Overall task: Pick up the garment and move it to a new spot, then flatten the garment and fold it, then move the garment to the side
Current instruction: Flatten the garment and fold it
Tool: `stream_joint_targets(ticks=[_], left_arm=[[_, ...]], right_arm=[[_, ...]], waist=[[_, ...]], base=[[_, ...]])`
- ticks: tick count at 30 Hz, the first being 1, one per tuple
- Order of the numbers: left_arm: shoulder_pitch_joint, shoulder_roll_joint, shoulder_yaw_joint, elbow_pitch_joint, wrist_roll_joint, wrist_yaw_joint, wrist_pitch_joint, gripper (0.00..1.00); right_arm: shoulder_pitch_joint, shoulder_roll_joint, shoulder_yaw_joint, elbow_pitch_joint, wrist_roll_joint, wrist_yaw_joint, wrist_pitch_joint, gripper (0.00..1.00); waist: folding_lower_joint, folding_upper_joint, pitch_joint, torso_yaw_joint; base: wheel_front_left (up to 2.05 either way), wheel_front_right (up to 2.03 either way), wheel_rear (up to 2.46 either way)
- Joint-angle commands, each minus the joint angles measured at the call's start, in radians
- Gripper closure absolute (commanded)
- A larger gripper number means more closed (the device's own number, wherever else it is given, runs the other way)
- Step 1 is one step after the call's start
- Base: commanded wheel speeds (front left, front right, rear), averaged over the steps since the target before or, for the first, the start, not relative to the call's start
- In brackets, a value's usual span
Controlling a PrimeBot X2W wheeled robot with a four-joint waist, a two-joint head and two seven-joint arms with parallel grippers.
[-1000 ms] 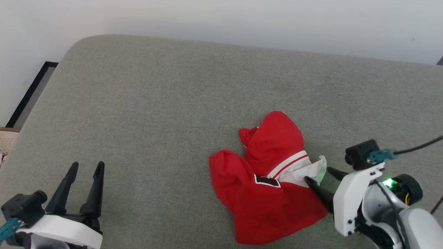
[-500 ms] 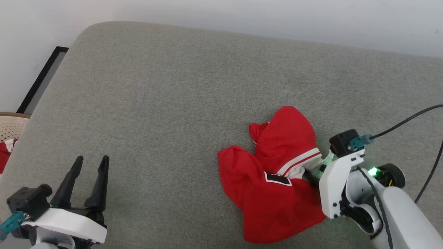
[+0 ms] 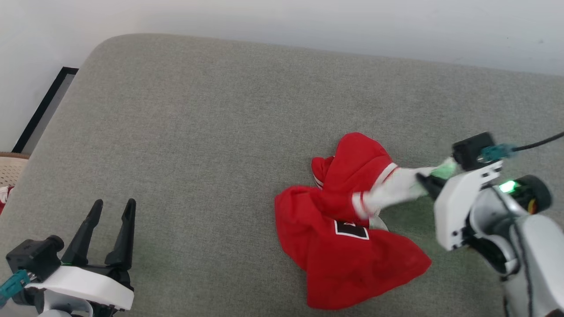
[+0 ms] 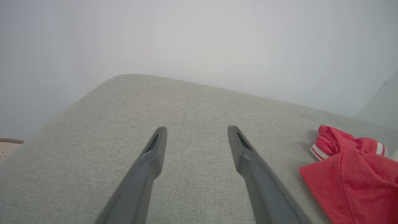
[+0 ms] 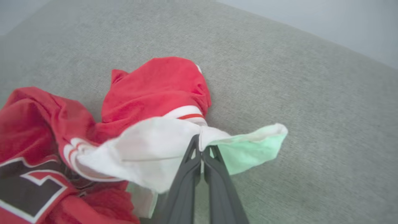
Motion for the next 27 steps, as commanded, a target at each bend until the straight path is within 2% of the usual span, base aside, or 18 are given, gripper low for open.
stream_joint_targets(ticks=[1,6,11,21,27], left_arm=[[0.0,-0.002,0.002,0.001,0.008,-0.003,-0.005,0.0],[0.002,-0.006,-0.002,0.008,0.012,-0.008,-0.005,0.0],[0.008,-0.004,-0.006,0.014,0.015,-0.011,-0.005,0.0],[0.018,-0.003,-0.015,0.022,0.014,-0.011,-0.005,0.0],[0.013,0.001,-0.018,0.023,0.014,-0.013,-0.005,0.0]], right_arm=[[-0.004,-0.005,-0.011,-0.006,-0.008,-0.001,0.002,1.0],[-0.002,-0.052,-0.121,0.008,-0.036,-0.001,0.012,1.0],[-0.015,-0.071,-0.198,0.046,-0.058,-0.001,0.016,1.0],[0.022,-0.08,-0.25,0.13,-0.074,-0.001,0.01,1.0],[0.05,-0.116,-0.303,0.18,-0.113,-0.001,0.026,1.0]], waist=[[0.0,0.0,-0.002,-0.001],[0.0,0.0,-0.01,-0.002],[0.0,0.0,-0.02,0.0],[0.0,0.0,-0.034,0.01],[0.0,0.0,-0.031,0.011]], base=[[0.0,0.0,0.0],[0.0,0.0,0.0],[0.0,0.0,0.0],[0.0,0.0,0.0],[0.0,0.0,0.0]])
